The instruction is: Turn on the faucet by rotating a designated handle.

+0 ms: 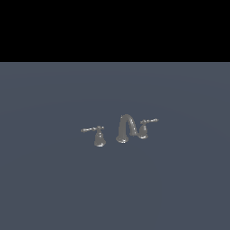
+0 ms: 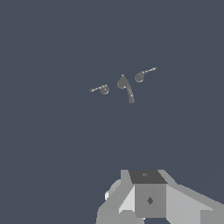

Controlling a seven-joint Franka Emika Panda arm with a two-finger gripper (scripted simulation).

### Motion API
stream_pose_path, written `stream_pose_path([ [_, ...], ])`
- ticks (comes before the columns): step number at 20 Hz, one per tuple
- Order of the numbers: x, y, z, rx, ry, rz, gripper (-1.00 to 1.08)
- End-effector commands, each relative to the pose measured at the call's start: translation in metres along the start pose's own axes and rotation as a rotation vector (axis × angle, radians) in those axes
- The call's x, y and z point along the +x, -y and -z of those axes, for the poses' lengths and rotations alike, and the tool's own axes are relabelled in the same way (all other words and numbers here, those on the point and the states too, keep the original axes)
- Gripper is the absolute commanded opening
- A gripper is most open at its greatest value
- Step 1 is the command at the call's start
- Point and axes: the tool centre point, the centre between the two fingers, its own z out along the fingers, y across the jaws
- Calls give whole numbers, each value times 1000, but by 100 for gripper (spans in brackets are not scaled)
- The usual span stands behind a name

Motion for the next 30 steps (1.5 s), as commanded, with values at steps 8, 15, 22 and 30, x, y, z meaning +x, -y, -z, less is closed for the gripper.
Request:
stream_pose_path([
  [8,9,21,-42,-4,2,-129,-100],
  [15,24,43,-92,-8,4,-281,-100],
  [22,42,64,-143,-11,6,-435,-100],
  [30,66,84,-199,-14,8,-604,-100],
])
